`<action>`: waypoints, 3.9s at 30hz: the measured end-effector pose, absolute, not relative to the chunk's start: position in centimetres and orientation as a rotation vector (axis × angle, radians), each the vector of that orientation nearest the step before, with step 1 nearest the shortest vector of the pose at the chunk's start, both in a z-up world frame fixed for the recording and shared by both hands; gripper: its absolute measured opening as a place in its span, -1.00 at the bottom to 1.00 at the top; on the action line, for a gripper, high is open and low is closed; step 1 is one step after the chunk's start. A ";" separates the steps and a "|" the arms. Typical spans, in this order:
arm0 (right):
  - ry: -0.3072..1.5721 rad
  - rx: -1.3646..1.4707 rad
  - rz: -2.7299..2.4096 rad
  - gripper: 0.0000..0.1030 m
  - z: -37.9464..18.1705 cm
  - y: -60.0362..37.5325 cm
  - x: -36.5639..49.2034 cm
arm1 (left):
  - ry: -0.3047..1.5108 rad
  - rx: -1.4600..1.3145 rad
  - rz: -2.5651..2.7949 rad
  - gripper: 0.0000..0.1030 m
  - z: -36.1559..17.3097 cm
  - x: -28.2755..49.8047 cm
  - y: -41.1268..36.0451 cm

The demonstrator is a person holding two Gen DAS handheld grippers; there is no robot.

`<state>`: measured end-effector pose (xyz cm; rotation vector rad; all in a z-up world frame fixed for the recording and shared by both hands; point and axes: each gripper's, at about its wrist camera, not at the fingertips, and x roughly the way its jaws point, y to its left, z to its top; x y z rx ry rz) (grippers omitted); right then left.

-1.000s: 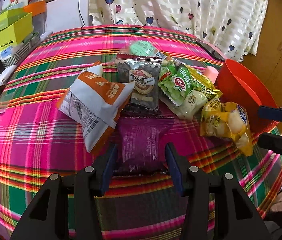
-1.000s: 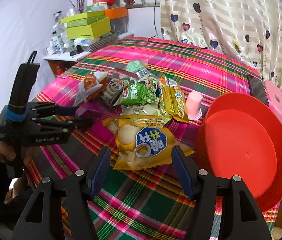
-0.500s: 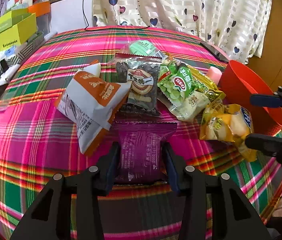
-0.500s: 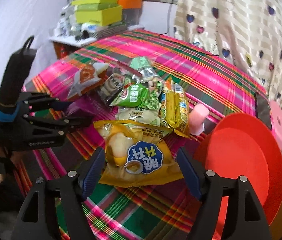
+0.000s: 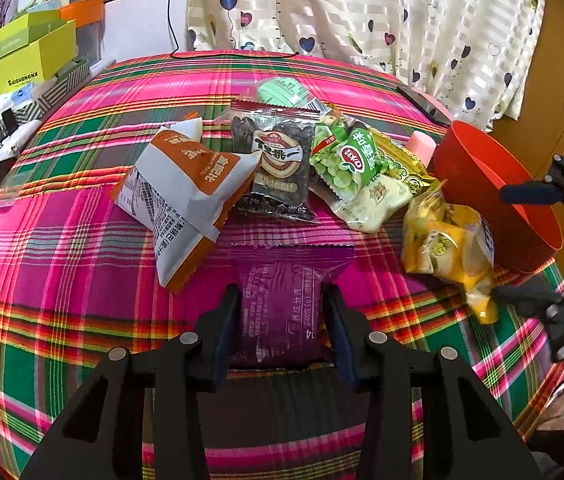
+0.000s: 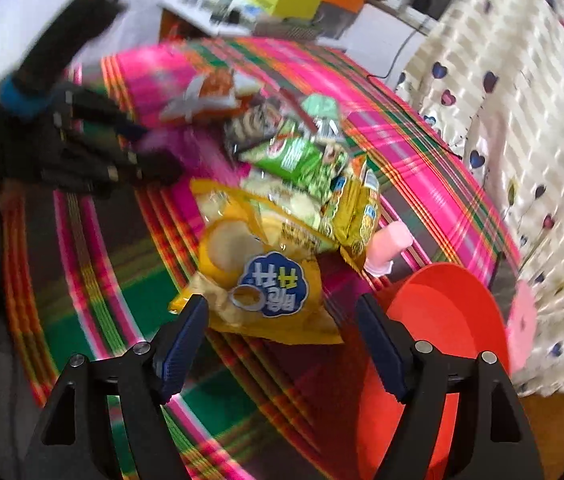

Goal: Organize snacks
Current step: 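Close left tool on purple bag while right tool grasps yellow chip bag, then carry purple bag with left tool while right tool carries chip bag into red basket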

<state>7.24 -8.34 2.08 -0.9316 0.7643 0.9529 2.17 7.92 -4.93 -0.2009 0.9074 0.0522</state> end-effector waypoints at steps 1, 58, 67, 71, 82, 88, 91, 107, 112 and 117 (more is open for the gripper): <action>0.759 -0.949 0.961 0.47 1.8 -8.1 7.1 | 0.908 -0.201 0.052 -0.17 -4.9 2.2 7.9; 0.629 -0.413 0.802 -0.14 8.5 -15.7 7.7 | 0.775 -0.210 -0.083 -0.31 1.2 1.7 2.7; 0.643 -0.381 0.720 -0.13 8.3 -19.1 9.2 | 0.751 -0.159 -0.151 -0.31 2.8 3.5 -0.4; 0.664 -0.366 0.684 -0.13 7.8 -20.4 9.9 | 0.749 -0.136 -0.182 -0.31 3.3 4.5 -1.9; 0.762 -0.314 0.584 -0.12 5.6 -23.9 12.6 | 0.766 -0.073 -0.262 -0.31 3.7 8.2 -6.2; 0.793 -0.276 0.561 -0.11 5.2 -25.4 13.6 | 0.781 -0.050 -0.310 -0.31 3.4 10.0 -8.2; 0.808 -0.257 0.561 -0.10 5.1 -25.7 13.9 | 0.790 -0.041 -0.332 -0.31 3.2 10.9 -9.1; 0.831 -0.277 0.596 0.06 5.1 -25.6 13.6 | 0.871 -0.009 -0.413 -0.28 1.1 13.2 -11.4; 0.812 -0.270 0.594 0.07 5.8 -26.1 12.8 | 0.888 -0.041 -0.430 -0.17 0.9 13.4 -11.3; 0.803 -0.247 0.582 0.07 6.2 -26.6 12.5 | 0.875 -0.069 -0.446 0.01 1.3 13.0 -11.0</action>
